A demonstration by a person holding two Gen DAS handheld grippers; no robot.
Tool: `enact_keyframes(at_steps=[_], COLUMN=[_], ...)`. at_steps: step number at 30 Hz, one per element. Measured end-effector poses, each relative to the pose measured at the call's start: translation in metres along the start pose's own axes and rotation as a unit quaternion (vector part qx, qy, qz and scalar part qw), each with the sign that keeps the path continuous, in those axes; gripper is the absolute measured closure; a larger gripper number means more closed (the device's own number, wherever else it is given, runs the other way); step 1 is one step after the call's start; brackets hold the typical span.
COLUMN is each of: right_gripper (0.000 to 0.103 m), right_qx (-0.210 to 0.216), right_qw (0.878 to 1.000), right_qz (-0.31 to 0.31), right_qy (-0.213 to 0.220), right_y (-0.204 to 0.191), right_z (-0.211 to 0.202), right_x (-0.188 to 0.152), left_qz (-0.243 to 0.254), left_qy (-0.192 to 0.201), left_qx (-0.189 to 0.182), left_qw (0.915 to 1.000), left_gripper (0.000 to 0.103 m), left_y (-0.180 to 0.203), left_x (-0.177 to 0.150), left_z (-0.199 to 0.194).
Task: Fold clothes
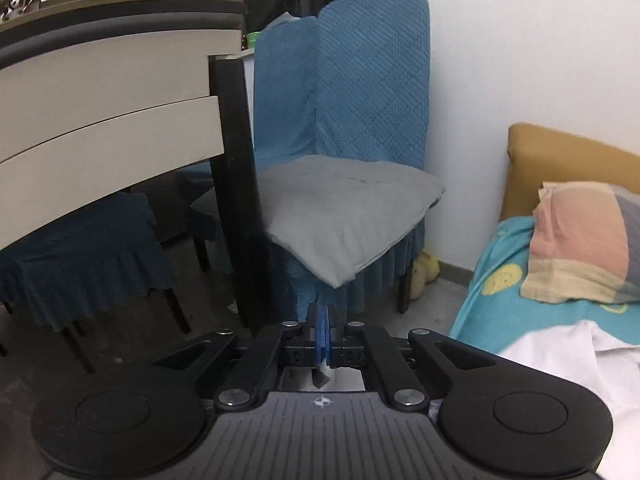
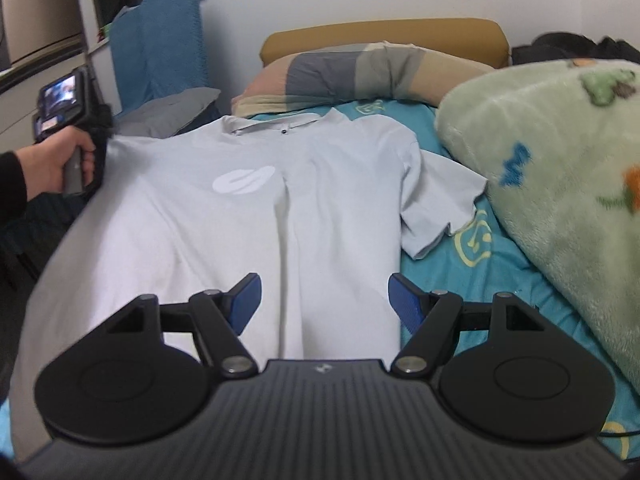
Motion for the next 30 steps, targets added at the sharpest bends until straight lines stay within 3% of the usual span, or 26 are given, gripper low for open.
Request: enact_keyframes(at_steps=[2,4,7,11,15,21,24,25,27,28,30], right_gripper=[0.031,0.031,0.031,0.031,0.031,0.031,0.031,0.031,0.031,0.031,0.031], right_qx=[-0.003,-0.003,-0.001,0.005,0.004,-0.021,-0.032,-0.034,-0.039,-0.041,-0.043], right_qw=[1.0,1.0,0.999,0.999,0.998,0.996,0.995,0.994,0.993,0.993,0.993], right_qz=[0.01,0.018,0.028,0.038,0.043,0.063,0.073,0.078,0.091,0.093,0.091], right_qy=[0.002,0.006,0.016,0.028,0.042,0.06,0.062,0.062,0.063,0.064,0.068], right_y=[0.005,0.009,0.014,0.019,0.027,0.051,0.061,0.064,0.07,0.072,0.074], right_z=[0.0,-0.001,-0.004,-0.012,-0.026,-0.054,-0.069,-0.074,-0.082,-0.086,-0.094], right_x=[0.001,0.003,0.009,0.014,0.018,0.018,0.014,0.013,0.012,0.012,0.011], left_qz=[-0.01,-0.019,-0.033,-0.036,-0.039,0.001,0.041,0.055,0.083,0.097,0.135], left_qy=[-0.033,-0.066,-0.117,-0.205,-0.302,-0.373,-0.383,-0.386,-0.396,-0.401,-0.396], left_qx=[-0.026,-0.051,-0.09,-0.146,-0.158,-0.13,-0.124,-0.122,-0.117,-0.114,-0.11], left_qw=[0.9991,0.9963,0.9885,0.9672,0.9393,0.9187,0.9144,0.9127,0.9071,0.9036,0.9017], left_gripper=[0.069,0.059,0.053,0.043,0.04,0.03,0.033,0.041,0.072,0.097,0.101], left_y=[-0.003,-0.006,-0.01,-0.025,-0.054,-0.064,-0.048,-0.043,-0.039,-0.04,-0.043], left_x=[-0.015,-0.029,-0.052,-0.105,-0.163,-0.224,-0.236,-0.239,-0.245,-0.248,-0.246], left_z=[-0.009,-0.019,-0.037,-0.112,-0.189,-0.262,-0.277,-0.282,-0.293,-0.299,-0.313])
Point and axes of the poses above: each gripper's, at about its wrist camera, not at the fingertips, and z roughly the way its jaws point, y to its right, x to its top, the point moved 6 cm from there along z, roughly the way its jaws point
